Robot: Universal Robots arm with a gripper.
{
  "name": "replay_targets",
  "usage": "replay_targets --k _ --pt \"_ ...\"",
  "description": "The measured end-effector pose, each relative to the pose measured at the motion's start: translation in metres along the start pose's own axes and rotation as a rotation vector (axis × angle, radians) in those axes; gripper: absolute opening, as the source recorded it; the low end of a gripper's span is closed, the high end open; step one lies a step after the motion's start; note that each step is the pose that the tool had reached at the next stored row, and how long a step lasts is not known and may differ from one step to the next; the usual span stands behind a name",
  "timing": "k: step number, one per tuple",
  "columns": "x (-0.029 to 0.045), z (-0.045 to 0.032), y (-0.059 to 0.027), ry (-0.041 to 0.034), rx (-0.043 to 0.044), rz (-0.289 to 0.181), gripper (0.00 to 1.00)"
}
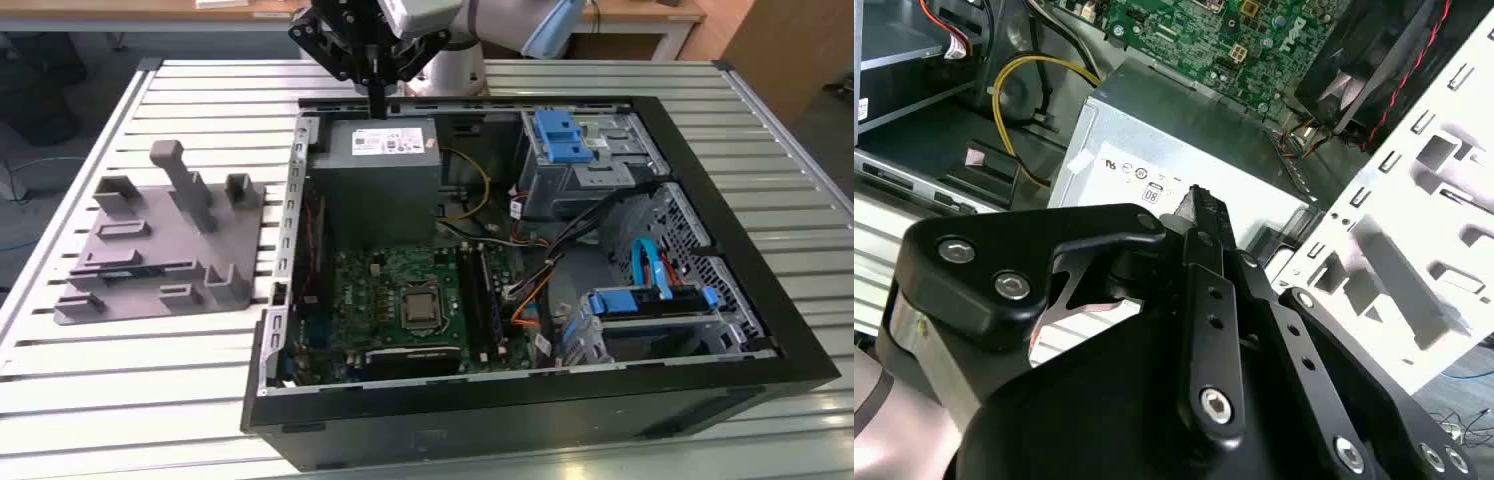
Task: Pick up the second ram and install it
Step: 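Reach for the second ram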
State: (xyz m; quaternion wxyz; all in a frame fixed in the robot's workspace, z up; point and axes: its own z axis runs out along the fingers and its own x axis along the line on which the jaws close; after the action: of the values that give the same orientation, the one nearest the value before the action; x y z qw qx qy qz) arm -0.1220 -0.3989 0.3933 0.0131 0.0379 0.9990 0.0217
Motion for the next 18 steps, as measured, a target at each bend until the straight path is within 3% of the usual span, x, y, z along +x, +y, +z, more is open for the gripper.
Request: replay_targets --k 6,9,18 --pt "0.0002 0.0000 0.0000 0.0000 0.0001 0.000 0.10" --pt "0.0043 -0.0002 -0.0003 0.0000 0.0001 0.000 0.10" --pt "0.0345 -0.0008 -0.0026 -0.0001 0.0000 0.000 0.10"
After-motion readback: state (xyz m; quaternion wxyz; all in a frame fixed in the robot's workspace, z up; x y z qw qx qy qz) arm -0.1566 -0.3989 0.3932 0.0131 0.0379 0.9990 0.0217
